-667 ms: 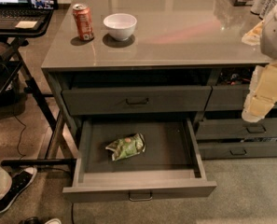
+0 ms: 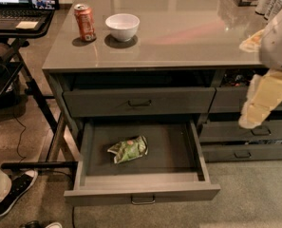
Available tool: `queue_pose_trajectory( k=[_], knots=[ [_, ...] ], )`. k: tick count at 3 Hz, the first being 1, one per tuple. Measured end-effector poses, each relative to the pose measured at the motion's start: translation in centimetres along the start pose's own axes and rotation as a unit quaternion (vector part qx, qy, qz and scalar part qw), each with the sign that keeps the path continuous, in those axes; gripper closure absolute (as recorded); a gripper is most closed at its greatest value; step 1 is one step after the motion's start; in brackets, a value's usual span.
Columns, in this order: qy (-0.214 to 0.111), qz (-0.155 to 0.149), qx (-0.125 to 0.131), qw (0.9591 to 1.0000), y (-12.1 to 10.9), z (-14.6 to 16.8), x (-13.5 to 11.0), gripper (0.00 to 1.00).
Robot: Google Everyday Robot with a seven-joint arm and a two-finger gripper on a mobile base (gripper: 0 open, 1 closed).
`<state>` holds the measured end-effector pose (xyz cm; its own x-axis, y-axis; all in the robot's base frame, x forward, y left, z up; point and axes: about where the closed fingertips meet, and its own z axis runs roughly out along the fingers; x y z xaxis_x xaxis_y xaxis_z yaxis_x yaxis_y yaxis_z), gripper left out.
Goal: Pick green jalapeno chip bag from middle drawer and place on counter
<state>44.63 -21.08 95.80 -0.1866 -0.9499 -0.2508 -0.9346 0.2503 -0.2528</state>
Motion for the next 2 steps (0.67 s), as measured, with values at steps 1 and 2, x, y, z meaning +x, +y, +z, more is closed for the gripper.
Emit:
queue_pose_trajectory(
  k=[1, 2],
  knots=[
    [-0.059, 0.0, -0.023, 0.998, 1.0, 6.4, 0.3, 0.0],
    [-0.128, 0.011, -0.06, 0.9899, 3.2, 15.3, 0.3, 0.0]
  ],
)
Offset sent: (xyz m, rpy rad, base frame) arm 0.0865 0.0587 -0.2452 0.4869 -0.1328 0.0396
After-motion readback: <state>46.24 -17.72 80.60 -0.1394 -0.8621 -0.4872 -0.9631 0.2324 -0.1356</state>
